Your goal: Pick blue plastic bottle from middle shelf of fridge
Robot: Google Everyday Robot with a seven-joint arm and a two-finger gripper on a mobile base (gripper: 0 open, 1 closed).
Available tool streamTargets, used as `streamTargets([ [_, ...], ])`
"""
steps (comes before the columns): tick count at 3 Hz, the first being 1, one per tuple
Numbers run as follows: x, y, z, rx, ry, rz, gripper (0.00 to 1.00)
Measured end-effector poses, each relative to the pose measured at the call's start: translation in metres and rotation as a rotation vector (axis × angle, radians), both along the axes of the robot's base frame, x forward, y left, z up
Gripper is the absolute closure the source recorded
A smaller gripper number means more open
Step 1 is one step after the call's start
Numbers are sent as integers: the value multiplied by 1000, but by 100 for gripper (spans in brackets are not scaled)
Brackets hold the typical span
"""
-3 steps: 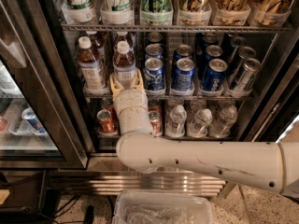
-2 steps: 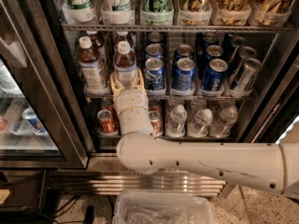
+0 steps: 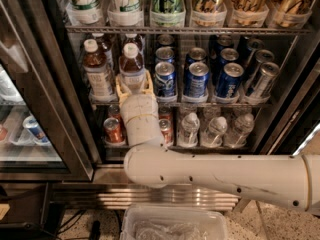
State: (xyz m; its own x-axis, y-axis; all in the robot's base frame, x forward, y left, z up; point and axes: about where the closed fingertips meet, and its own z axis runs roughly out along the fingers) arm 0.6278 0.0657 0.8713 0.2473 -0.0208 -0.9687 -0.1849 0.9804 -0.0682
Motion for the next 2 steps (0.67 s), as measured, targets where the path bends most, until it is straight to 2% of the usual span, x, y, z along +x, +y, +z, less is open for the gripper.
streamTargets([
  [1,-14,-3,23,8,-38,15,100],
  [2,-14,-3,23,8,-38,15,100],
])
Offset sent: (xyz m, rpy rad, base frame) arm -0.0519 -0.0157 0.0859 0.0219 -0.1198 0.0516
